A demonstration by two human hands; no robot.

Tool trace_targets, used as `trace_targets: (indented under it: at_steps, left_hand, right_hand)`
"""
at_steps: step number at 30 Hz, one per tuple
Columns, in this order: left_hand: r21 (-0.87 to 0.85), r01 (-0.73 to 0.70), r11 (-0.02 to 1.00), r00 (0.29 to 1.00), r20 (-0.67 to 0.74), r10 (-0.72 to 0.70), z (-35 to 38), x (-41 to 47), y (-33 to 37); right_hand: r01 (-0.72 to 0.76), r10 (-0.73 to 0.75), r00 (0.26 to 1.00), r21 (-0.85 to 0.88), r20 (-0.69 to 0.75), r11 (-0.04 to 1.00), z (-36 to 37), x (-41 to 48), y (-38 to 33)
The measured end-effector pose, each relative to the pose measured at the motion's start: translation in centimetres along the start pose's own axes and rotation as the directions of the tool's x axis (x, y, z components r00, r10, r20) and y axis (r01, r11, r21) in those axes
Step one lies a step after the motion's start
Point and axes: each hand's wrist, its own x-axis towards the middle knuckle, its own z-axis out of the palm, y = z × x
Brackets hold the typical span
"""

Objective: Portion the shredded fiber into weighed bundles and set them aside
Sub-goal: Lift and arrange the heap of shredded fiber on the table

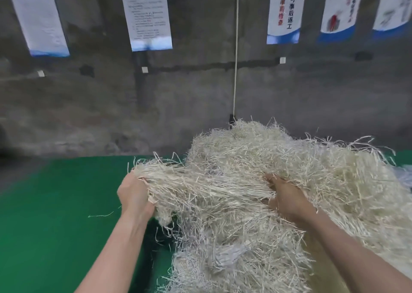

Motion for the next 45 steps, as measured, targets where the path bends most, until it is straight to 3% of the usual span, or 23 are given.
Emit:
trace_targets:
  at_steps: [3, 8, 10, 13, 16, 19, 24, 27, 31, 33, 34, 36, 37, 38, 40, 42, 43, 45]
  left_hand:
    - [0.111, -0.053, 0.992, 0.995, 0.086, 0.044, 0.3, -0.9, 0.2]
    - [0.074, -0.179, 0.981, 0.966, 0.204, 0.161, 1.3, -1.9, 2.7]
    - [0.017, -0.2, 0.98, 0.953, 0.236, 0.19, 1.7, -2.3, 3.8]
    - [-0.066, -0.104, 0.992, 0.97, 0.212, 0.116, 3.0, -2.8, 4.7]
    - [-0.065, -0.125, 0.99, 0.982, 0.132, 0.133, 2.9, -2.0, 5.8]
    - [-0.1, -0.132, 0.986, 0.989, 0.056, 0.138, 1.9, -0.4, 6.1]
    - [-0.046, -0.034, 0.998, 0.998, -0.061, 0.032, 1.6, 0.5, 3.8]
    - [-0.15, -0.082, 0.985, 0.984, -0.168, 0.056, 0.4, 1.9, 4.6]
    - [0.078, -0.195, 0.978, 0.975, -0.092, 0.201, -0.1, 1.8, 4.0]
    - [0.196, -0.28, 0.94, 0.955, -0.04, 0.293, -0.2, 1.3, 3.7]
    - [0.236, -0.322, 0.917, 0.943, -0.008, 0.333, -0.1, 1.0, 3.8]
    - [0.286, -0.397, 0.872, 0.917, 0.081, 0.391, 0.1, 0.6, 4.1]
    - [0.29, -0.418, 0.861, 0.909, 0.126, 0.398, 0.4, 0.1, 4.3]
    - [0.259, -0.423, 0.868, 0.904, 0.176, 0.389, 0.8, -0.6, 4.4]
    - [0.038, -0.306, 0.951, 0.902, 0.332, 0.277, 1.8, -2.2, 4.8]
    - [-0.184, -0.016, 0.983, 0.858, 0.501, 0.108, 2.4, -3.1, 5.1]
    - [-0.212, 0.083, 0.974, 0.831, 0.555, 0.05, 2.4, -3.0, 5.3]
    - [-0.187, 0.14, 0.972, 0.809, 0.587, -0.003, 2.1, -2.2, 5.6]
  right_hand:
    - [0.067, -0.082, 0.995, 0.237, 0.053, 0.969, -3.9, -1.2, -3.9]
    - [0.421, -0.426, 0.905, 0.142, 0.0, 0.896, -11.0, -5.0, -11.5]
    - [0.468, -0.471, 0.882, 0.131, -0.013, 0.874, -8.3, -4.1, -14.4]
    - [0.471, -0.474, 0.872, 0.055, 0.12, 0.881, 1.2, -2.2, -17.7]
    - [0.492, -0.49, 0.87, -0.028, 0.053, 0.87, 8.1, -0.6, -15.0]
    - [0.448, -0.444, 0.881, 0.013, 0.165, 0.894, 10.4, -0.1, -8.1]
    - [0.533, -0.484, 0.844, -0.253, 0.231, 0.808, 11.6, -0.9, -0.9]
    - [0.519, -0.45, 0.853, -0.346, 0.264, 0.781, 11.7, -2.2, 1.3]
    - [0.548, -0.5, 0.833, -0.222, 0.238, 0.807, 7.4, -4.2, -3.1]
    - [0.528, -0.514, 0.848, -0.119, 0.128, 0.841, 3.6, -5.2, -6.8]
    - [0.525, -0.528, 0.849, -0.065, -0.025, 0.848, 1.9, -5.5, -8.6]
    - [0.555, -0.514, 0.783, 0.021, -0.349, 0.832, -0.3, -5.2, -11.8]
    - [0.571, -0.496, 0.765, 0.074, -0.411, 0.818, -0.9, -4.4, -13.3]
    - [0.572, -0.481, 0.789, 0.174, -0.382, 0.801, -1.1, -3.3, -14.7]
    - [0.434, -0.446, 0.891, 0.439, -0.083, 0.787, 0.2, -1.9, -17.1]
    - [0.278, -0.436, 0.881, 0.544, 0.184, 0.792, 3.7, -1.1, -17.5]
    - [0.266, -0.436, 0.868, 0.521, 0.237, 0.811, 5.8, -0.6, -16.8]
    - [0.362, -0.409, 0.898, 0.256, 0.161, 0.896, 9.4, 0.5, -13.9]
